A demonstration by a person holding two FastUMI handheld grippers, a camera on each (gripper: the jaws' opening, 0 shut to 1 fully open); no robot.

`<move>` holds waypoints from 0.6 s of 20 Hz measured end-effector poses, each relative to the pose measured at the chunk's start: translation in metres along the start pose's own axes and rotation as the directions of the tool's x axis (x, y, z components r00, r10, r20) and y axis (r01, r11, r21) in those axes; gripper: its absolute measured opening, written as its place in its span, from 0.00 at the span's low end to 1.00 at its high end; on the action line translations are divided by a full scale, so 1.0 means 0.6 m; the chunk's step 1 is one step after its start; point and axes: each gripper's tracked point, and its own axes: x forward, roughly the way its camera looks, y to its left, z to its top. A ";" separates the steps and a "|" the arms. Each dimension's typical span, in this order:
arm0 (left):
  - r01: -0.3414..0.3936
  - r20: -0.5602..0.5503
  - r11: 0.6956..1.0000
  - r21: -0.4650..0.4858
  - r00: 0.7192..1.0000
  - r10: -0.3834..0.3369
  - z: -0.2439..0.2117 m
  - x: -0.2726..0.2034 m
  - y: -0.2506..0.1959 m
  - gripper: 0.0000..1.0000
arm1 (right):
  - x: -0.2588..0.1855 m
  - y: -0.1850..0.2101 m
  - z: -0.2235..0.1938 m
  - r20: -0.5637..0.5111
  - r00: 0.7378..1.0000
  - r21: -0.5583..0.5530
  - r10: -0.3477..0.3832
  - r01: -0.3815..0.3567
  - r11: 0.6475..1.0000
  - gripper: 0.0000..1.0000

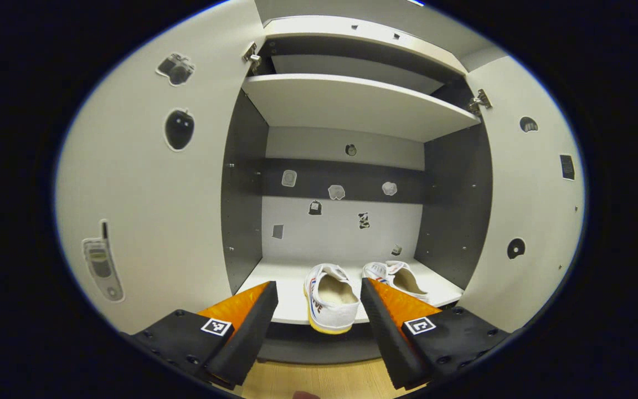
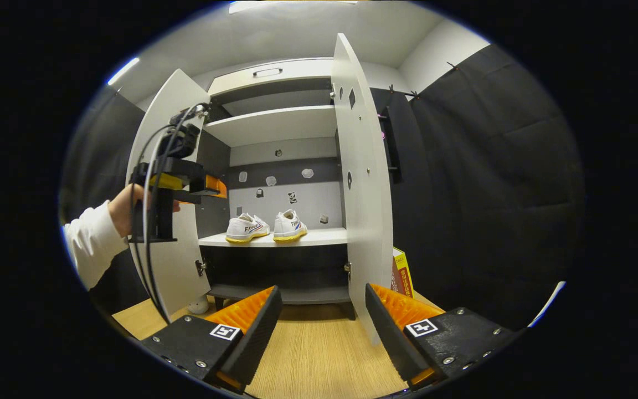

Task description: Grab one shoe with the right hand and put it into the shoe cabinet, grab the other shoe with the left hand and put it into the shoe cabinet; then close the right door with the right hand and the left door with the left hand.

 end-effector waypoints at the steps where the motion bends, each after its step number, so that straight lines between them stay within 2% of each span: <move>1: -0.003 0.017 1.000 0.003 1.000 0.003 -0.001 -0.013 0.002 0.97 | 0.003 0.000 0.000 0.001 1.000 0.002 0.003 -0.003 1.000 0.93; 3: -0.015 0.061 1.000 0.004 0.998 0.015 -0.004 -0.040 0.004 0.97 | 0.006 0.000 0.002 0.007 1.000 0.010 0.008 -0.008 1.000 0.93; 8: -0.084 0.058 0.996 -0.029 0.995 0.085 -0.048 -0.094 0.025 0.97 | 0.009 0.001 0.000 0.002 1.000 0.011 0.015 -0.015 1.000 0.93; 12: -0.079 0.121 0.997 0.010 0.990 0.077 -0.062 -0.127 0.033 0.97 | 0.010 0.008 -0.002 -0.009 1.000 0.028 0.029 -0.029 0.999 0.93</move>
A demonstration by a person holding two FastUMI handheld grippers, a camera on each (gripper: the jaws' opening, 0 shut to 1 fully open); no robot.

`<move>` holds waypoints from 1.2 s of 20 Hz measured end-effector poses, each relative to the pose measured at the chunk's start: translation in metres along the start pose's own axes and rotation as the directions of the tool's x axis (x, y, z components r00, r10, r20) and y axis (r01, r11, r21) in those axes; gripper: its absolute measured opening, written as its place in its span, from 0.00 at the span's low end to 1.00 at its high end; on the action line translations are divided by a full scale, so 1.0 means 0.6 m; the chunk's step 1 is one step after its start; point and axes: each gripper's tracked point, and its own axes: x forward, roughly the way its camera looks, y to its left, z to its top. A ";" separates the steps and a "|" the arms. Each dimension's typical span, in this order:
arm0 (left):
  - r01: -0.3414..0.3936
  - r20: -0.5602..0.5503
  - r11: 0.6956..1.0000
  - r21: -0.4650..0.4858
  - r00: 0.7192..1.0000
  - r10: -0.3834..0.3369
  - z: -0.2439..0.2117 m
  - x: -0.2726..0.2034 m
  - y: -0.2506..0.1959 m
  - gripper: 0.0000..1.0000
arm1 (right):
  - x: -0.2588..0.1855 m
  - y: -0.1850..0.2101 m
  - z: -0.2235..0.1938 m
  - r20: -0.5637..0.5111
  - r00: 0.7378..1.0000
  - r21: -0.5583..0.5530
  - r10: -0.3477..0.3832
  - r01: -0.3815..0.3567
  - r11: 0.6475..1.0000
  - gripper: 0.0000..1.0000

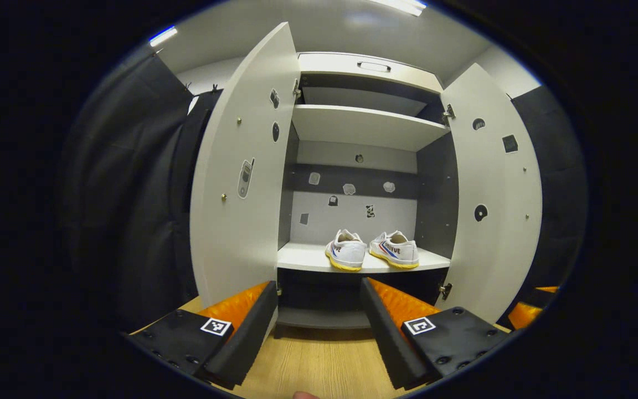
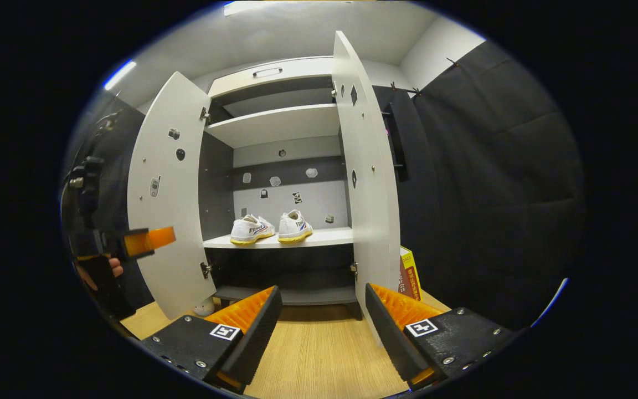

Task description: Grab one shoe with the right hand and put it into the shoe cabinet, grab the other shoe with the left hand and put it into the shoe cabinet; then close the right door with the right hand and the left door with the left hand.

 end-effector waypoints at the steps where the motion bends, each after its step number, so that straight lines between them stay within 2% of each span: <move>1: 0.002 0.003 1.000 0.006 1.000 -0.002 -0.005 -0.007 -0.001 0.97 | 0.000 0.001 -0.002 -0.004 1.000 -0.004 0.000 0.000 1.000 0.93; 5: 0.004 -0.016 1.000 0.015 1.000 -0.004 -0.024 -0.034 -0.003 0.97 | 0.002 0.010 -0.003 -0.013 1.000 -0.006 0.013 -0.014 1.000 0.93; 9: -0.003 -0.013 1.000 -0.010 1.000 0.003 -0.025 -0.042 -0.003 0.96 | 0.009 0.002 0.041 0.032 0.999 -0.021 0.009 -0.008 1.000 0.93; 11: -0.003 -0.006 1.000 -0.009 1.000 0.003 -0.022 -0.042 -0.004 0.97 | 0.018 -0.030 0.088 0.075 0.997 -0.033 -0.018 0.021 0.999 0.93; 14: 0.005 0.005 1.000 0.007 1.000 -0.005 -0.020 -0.040 -0.006 0.97 | 0.041 -0.107 0.201 0.150 0.986 -0.046 -0.068 0.076 0.996 0.93; 17: 0.016 -0.016 1.000 0.000 1.000 -0.016 -0.032 -0.044 -0.010 0.99 | 0.066 -0.210 0.313 0.229 0.959 -0.053 -0.170 0.187 0.981 0.93; 18: 0.021 -0.020 1.000 -0.005 1.000 -0.021 -0.034 -0.046 -0.012 0.97 | 0.076 -0.245 0.337 0.238 0.950 -0.061 -0.202 0.222 0.973 0.93; 22: 0.026 -0.039 1.000 -0.013 0.999 -0.026 -0.047 -0.052 -0.013 0.97 | 0.131 -0.330 0.372 0.239 0.933 -0.123 -0.270 0.305 0.944 0.92; 24: 0.023 -0.044 1.000 -0.015 0.999 -0.024 -0.051 -0.055 -0.012 0.98 | 0.153 -0.331 0.381 0.243 0.934 -0.114 -0.261 0.294 0.949 0.93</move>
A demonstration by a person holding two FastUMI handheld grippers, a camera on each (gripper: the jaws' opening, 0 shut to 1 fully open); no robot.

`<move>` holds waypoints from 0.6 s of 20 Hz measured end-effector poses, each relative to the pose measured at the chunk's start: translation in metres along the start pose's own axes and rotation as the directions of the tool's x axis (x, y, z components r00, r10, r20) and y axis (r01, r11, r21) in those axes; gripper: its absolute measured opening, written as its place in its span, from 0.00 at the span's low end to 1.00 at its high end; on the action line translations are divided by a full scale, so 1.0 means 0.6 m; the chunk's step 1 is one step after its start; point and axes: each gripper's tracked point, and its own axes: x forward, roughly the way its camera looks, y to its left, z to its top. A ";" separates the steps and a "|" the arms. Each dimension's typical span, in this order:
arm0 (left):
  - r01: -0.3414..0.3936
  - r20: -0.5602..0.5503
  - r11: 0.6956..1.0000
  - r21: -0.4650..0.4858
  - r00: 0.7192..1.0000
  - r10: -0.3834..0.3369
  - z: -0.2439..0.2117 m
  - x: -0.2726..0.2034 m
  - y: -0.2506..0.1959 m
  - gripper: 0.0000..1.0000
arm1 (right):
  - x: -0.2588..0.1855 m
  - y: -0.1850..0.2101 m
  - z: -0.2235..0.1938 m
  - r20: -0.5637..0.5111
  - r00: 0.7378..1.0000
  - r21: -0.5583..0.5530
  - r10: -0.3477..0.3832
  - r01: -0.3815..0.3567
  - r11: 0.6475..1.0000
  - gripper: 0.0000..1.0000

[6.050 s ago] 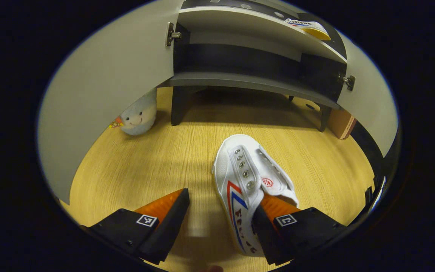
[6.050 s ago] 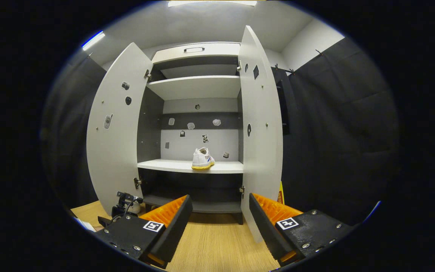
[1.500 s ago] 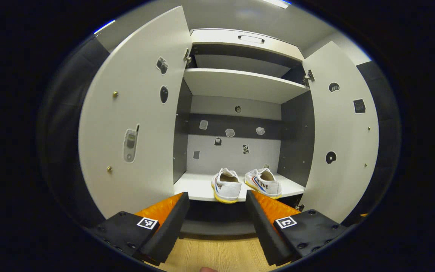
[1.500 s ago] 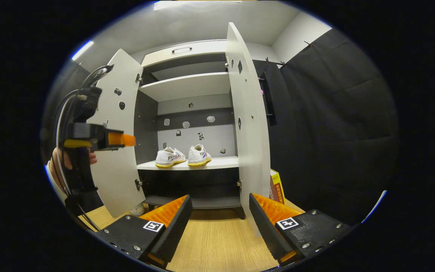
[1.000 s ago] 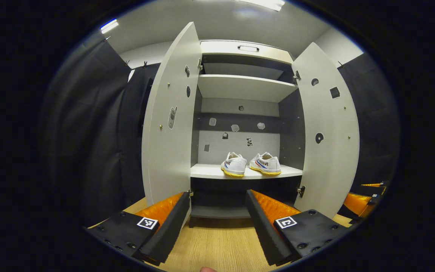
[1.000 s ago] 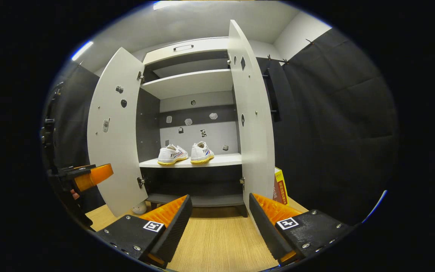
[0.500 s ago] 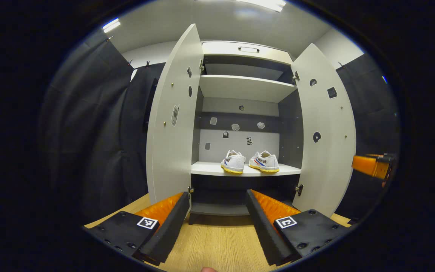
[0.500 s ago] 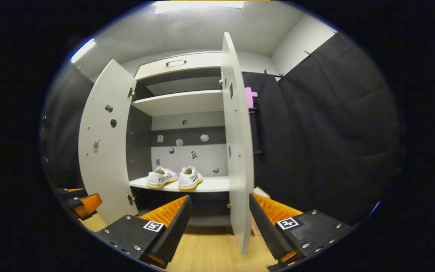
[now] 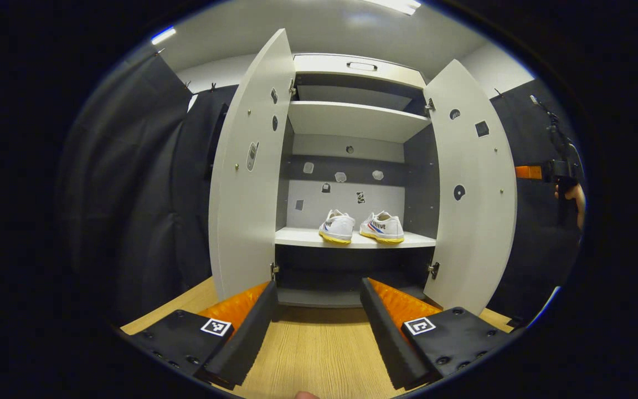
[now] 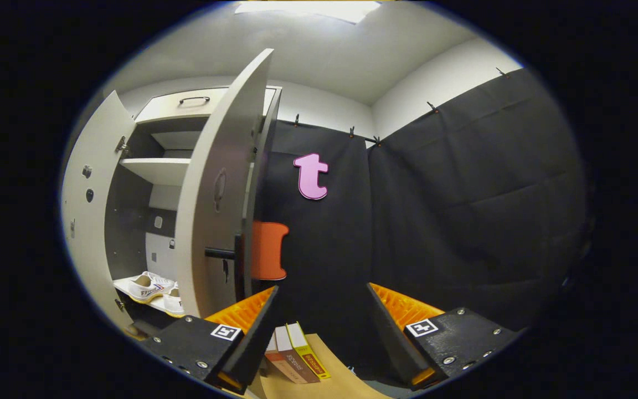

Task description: Grab one shoe with the right hand and put it into the shoe cabinet, grab the other shoe with the left hand and put it into the shoe cabinet; then close the right door with the right hand and the left door with the left hand.

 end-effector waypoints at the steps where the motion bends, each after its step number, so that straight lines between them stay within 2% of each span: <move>1: -0.006 -0.002 1.000 0.000 1.000 0.006 -0.002 0.000 0.002 0.98 | 0.009 0.011 0.002 0.003 1.000 0.009 0.009 -0.009 1.000 0.92; 3: -0.010 -0.004 1.000 -0.001 1.000 0.010 -0.006 -0.003 0.003 0.97 | 0.014 0.012 0.008 0.021 1.000 -0.017 -0.002 0.003 1.000 0.92; 4: -0.013 -0.004 1.000 0.002 1.000 0.013 -0.005 -0.003 0.005 0.97 | 0.015 0.007 0.011 0.035 0.999 -0.029 -0.009 0.010 1.000 0.98; 5: -0.015 -0.006 1.000 0.003 1.000 0.015 -0.008 -0.004 0.005 0.97 | 0.015 0.011 0.015 0.042 0.999 -0.031 -0.009 0.011 0.999 0.91; 9: -0.004 -0.006 1.000 -0.003 1.000 0.004 -0.009 -0.001 0.001 0.98 | 0.011 0.026 0.013 0.031 0.999 -0.013 0.029 -0.028 1.000 0.89; 12: 0.003 0.005 1.000 -0.008 1.000 -0.003 -0.003 0.002 -0.001 0.97 | 0.005 0.042 0.015 0.028 0.999 -0.018 0.024 -0.024 1.000 0.88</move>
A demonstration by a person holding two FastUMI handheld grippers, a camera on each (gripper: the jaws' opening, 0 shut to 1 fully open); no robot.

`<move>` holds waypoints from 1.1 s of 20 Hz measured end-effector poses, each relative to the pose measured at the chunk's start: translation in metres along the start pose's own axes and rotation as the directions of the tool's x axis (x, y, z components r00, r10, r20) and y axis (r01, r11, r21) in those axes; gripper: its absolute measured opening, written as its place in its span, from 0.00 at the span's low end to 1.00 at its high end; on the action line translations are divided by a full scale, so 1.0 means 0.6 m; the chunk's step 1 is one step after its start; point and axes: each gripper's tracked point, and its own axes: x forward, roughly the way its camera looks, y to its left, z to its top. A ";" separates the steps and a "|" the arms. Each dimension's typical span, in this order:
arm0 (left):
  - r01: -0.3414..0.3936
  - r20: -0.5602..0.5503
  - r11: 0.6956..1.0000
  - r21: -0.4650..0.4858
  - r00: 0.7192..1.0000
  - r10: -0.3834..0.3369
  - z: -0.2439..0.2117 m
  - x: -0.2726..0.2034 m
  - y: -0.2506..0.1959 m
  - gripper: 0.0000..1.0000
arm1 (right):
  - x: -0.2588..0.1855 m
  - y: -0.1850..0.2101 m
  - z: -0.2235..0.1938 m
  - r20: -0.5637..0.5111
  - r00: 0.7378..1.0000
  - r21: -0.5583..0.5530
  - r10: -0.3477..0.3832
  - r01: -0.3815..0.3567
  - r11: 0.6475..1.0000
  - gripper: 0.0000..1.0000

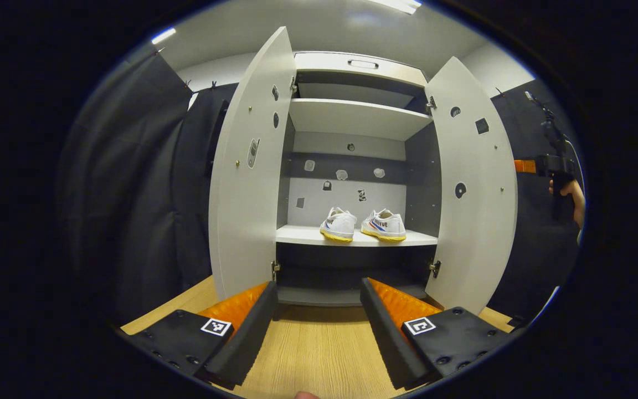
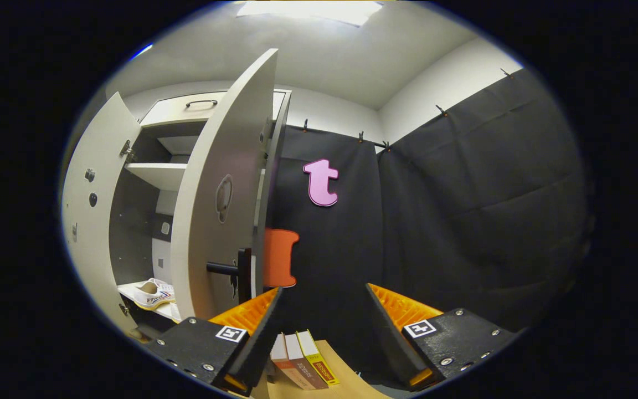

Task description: Grab one shoe with the right hand and put it into the shoe cabinet, grab the other shoe with the left hand and put it into the shoe cabinet; then close the right door with the right hand and the left door with the left hand.

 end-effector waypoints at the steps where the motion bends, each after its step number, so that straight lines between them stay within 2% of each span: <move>1: 0.001 0.003 1.000 0.001 1.000 -0.001 0.001 0.000 0.001 0.97 | -0.005 0.007 0.002 0.000 1.000 -0.003 0.003 -0.003 1.000 0.88; 5: 0.014 0.004 1.000 0.011 1.000 -0.014 0.000 0.002 0.000 0.97 | -0.024 0.076 0.001 -0.015 0.996 0.033 0.087 -0.086 0.996 0.88; 10: 0.009 0.011 1.000 0.018 1.000 -0.010 0.004 0.001 0.008 0.97 | -0.033 0.161 0.008 0.001 0.986 0.016 0.167 -0.167 0.986 0.88; 11: 0.004 0.010 1.000 0.020 1.000 -0.004 0.003 0.000 0.012 0.97 | -0.032 0.183 0.008 -0.002 0.981 0.028 0.192 -0.192 0.981 0.80; 12: -0.004 0.008 1.000 0.020 1.000 0.004 0.003 -0.002 0.016 0.97 | -0.029 0.206 0.008 -0.005 0.975 0.046 0.223 -0.223 0.974 0.80; 13: -0.009 0.008 1.000 0.019 1.000 0.008 0.002 -0.005 0.019 0.97 | -0.028 0.232 0.005 -0.008 0.967 0.051 0.254 -0.253 0.966 0.87; 21: -0.037 0.008 0.999 0.021 0.999 0.037 0.002 -0.018 0.036 0.98 | -0.004 0.343 0.018 0.024 0.936 0.054 0.352 -0.352 0.934 0.92; 22: -0.038 0.006 0.999 0.019 0.999 0.038 0.002 -0.018 0.037 0.95 | -0.002 0.353 0.015 0.017 0.932 0.052 0.363 -0.363 0.930 0.92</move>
